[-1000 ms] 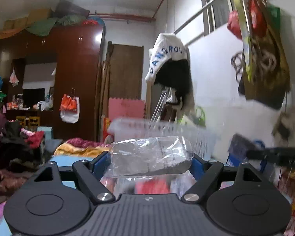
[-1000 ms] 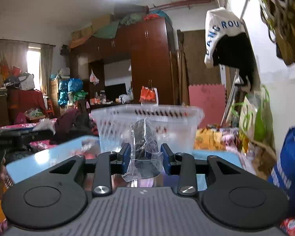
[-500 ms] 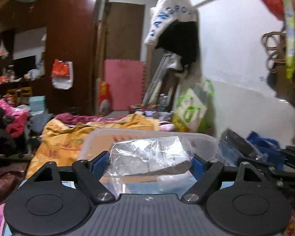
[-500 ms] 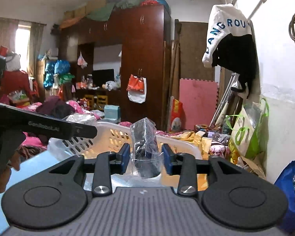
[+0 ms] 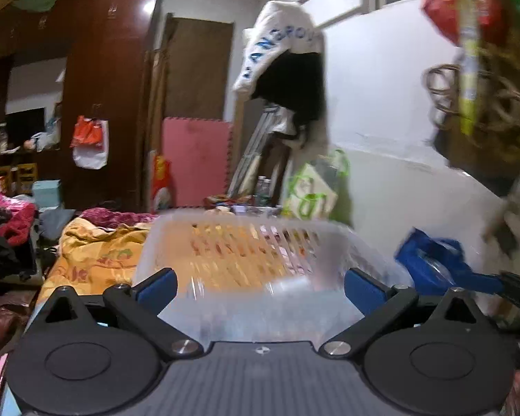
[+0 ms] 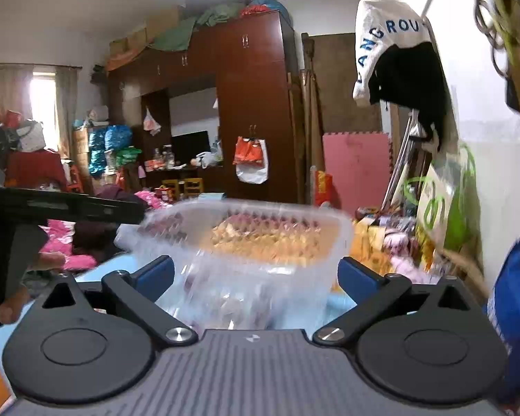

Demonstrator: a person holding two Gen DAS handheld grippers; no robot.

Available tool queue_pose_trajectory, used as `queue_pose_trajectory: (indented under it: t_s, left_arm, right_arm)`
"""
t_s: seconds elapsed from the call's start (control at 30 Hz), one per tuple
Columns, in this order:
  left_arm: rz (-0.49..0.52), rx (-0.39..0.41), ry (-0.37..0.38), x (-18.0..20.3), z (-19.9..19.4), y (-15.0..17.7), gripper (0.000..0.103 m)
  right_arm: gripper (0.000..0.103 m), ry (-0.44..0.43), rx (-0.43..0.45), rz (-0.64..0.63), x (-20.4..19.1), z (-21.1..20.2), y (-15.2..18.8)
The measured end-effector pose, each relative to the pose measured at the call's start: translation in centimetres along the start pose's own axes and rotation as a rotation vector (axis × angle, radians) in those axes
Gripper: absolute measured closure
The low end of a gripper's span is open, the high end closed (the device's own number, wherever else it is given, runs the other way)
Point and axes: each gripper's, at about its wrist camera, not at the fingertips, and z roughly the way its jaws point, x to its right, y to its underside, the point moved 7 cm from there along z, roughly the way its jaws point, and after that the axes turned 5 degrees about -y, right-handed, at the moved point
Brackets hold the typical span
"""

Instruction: Organize objects

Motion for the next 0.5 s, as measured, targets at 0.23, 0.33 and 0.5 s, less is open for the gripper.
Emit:
queue_pose_trajectory:
  t_s: [0.23,0.33,0.5]
  left_arm:
    - [-0.038,0.047,-0.022,-1.0,-7.8,11.1,0.000]
    - [0.081,0.053,0.041,3.0,-9.7,12.3,0.000]
    - [0.186,0.020,0.145,8.3,-10.1,14.1,0.000]
  right_arm:
    - [0.000,-0.044,0.047,0.129,-0.6,-4.5,8.3]
    - [0.000,-0.023,0.012,0.141,-0.3,-4.2,8.6]
    - [0.000,-0.005,0.011,0.122,-0.4,-4.2,7.3]
